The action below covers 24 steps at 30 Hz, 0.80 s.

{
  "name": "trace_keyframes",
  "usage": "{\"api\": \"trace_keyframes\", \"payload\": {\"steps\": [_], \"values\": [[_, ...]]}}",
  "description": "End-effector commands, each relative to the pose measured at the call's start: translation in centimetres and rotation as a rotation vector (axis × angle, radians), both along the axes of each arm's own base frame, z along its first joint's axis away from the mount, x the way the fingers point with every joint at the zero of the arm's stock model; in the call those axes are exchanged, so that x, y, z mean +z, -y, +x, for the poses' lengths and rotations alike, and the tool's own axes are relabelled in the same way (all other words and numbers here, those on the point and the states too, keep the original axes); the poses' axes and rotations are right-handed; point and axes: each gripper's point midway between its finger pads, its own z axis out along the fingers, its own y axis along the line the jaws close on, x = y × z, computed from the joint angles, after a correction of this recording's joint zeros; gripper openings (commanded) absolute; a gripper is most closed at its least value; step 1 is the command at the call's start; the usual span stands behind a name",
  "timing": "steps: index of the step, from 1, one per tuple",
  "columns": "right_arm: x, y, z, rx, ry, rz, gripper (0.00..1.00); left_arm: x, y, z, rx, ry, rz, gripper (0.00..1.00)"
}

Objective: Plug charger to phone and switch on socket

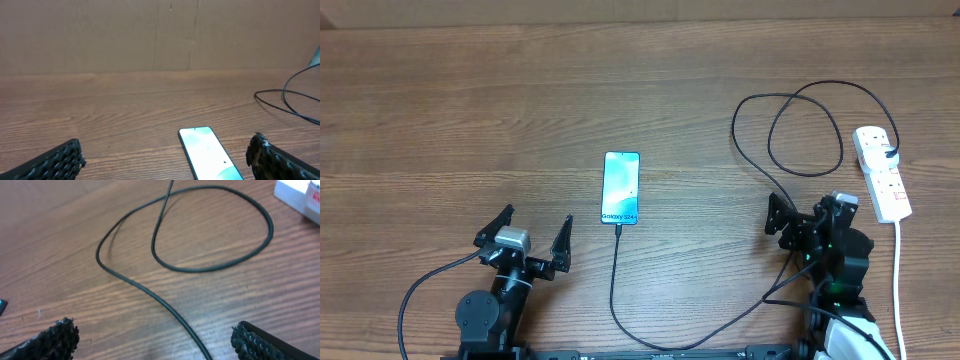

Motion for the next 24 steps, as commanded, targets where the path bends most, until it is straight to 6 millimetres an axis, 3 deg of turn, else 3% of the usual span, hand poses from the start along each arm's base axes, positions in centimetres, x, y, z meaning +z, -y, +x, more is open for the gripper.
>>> {"api": "trace_keyframes", "payload": {"steps": [1,24], "values": [[-0.6,0.1,-0.6,-0.008,-0.010,-0.016,1.00,0.1,-0.1,0.0,0.007,0.014,0.018,1.00],[-1.0,0.0,-1.9,-0.007,-0.051,-0.033,1.00,0.1,-0.1,0.0,0.007,0.013,0.018,1.00]]}}
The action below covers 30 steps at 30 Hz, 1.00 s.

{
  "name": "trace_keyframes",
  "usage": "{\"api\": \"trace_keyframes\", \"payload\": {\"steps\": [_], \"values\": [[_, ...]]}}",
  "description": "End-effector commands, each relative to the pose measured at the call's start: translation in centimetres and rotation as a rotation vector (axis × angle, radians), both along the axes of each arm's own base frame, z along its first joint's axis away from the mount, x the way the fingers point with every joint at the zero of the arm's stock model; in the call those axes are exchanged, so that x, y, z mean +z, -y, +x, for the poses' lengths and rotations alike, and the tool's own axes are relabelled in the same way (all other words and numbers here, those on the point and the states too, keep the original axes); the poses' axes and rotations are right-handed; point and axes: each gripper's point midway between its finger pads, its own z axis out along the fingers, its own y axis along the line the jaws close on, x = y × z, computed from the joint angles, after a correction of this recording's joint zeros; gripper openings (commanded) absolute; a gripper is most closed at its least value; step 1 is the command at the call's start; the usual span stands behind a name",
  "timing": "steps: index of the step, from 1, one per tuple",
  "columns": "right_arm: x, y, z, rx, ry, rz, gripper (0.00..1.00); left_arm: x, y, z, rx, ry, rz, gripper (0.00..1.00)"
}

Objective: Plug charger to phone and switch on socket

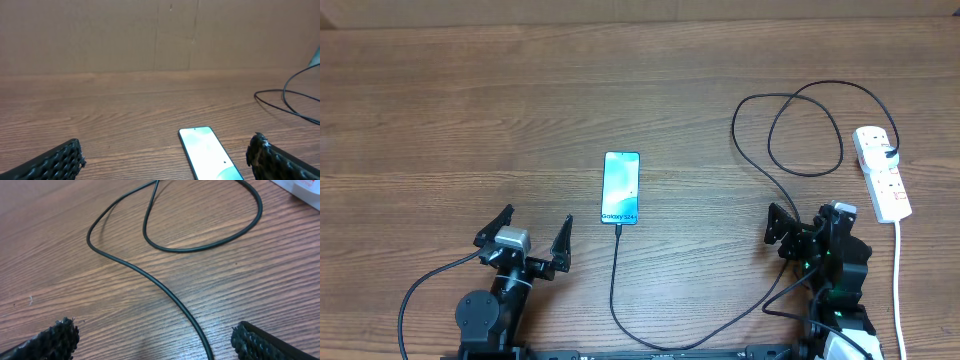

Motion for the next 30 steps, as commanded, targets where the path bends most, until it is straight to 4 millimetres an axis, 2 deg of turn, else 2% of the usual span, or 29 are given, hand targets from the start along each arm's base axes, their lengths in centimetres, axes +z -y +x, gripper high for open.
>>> {"api": "trace_keyframes", "payload": {"steps": [1,21,30], "values": [[-0.1,0.0,-0.3,0.009,0.002,-0.026,1.00,0.1,-0.1,0.0,0.007,0.013,0.018,1.00],[1.4,-0.6,-1.3,0.034,0.041,-0.025,1.00,0.1,-0.1,0.0,0.007,0.013,0.018,1.00],[2.7,-1.9,-1.4,0.117,0.100,-0.055,1.00,0.1,-0.1,0.0,0.007,0.013,0.018,1.00]]}}
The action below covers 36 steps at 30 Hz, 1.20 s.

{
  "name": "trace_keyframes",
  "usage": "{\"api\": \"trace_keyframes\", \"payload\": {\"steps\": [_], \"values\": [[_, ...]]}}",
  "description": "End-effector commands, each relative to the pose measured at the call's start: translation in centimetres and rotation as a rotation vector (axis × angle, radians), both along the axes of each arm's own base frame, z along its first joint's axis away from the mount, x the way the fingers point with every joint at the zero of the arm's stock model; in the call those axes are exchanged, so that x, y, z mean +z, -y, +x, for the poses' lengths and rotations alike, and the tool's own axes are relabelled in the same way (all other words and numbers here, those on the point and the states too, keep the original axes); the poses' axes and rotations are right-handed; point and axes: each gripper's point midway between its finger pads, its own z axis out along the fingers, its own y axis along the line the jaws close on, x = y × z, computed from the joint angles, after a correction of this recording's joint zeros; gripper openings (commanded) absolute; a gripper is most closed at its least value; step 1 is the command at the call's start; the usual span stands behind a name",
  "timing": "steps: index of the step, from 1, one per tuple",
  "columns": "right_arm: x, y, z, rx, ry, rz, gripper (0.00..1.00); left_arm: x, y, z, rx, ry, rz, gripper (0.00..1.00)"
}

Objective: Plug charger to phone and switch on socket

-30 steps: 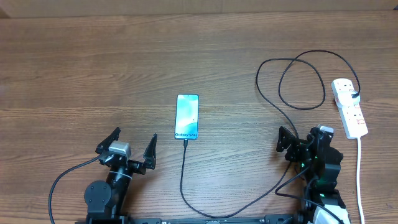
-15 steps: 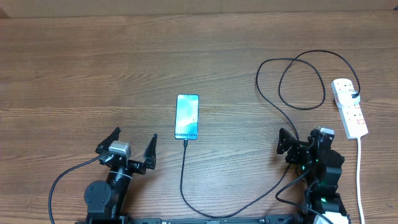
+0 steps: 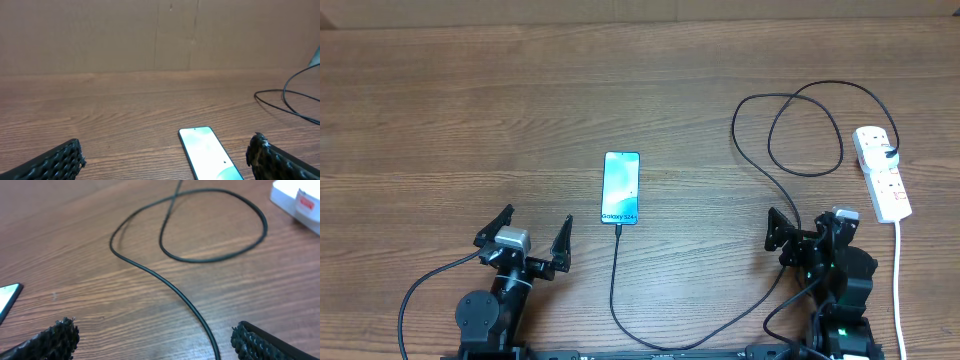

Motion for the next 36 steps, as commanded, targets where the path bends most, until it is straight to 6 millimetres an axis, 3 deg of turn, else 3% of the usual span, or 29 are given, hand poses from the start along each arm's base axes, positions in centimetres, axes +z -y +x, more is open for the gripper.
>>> {"api": "trace_keyframes", "payload": {"steps": [1,8,12,19,33,36], "values": [[0.5,-1.1,-0.1,0.071,0.038,-0.039,1.00,0.1,-0.1,0.0,0.007,0.013,0.018,1.00],[2.3,-2.3,-0.4,0.141,0.120,-0.110,1.00,0.1,-0.1,0.0,0.007,0.013,0.018,1.00],[3.8,-2.4,-0.3,0.142,0.184,-0.116,1.00,0.1,-0.1,0.0,0.007,0.013,0.018,1.00],[4.6,-2.5,-0.4,0.145,0.220,-0.118,1.00,0.1,-0.1,0.0,0.007,0.013,0.018,1.00],[9.7,-3.0,-1.2,0.154,0.442,-0.136,1.00,0.1,-0.1,0.0,0.007,0.013,0.018,1.00],[9.8,-3.2,-1.2,0.159,0.448,-0.135,1.00,0.1,-0.1,0.0,0.007,0.013,0.018,1.00]]}}
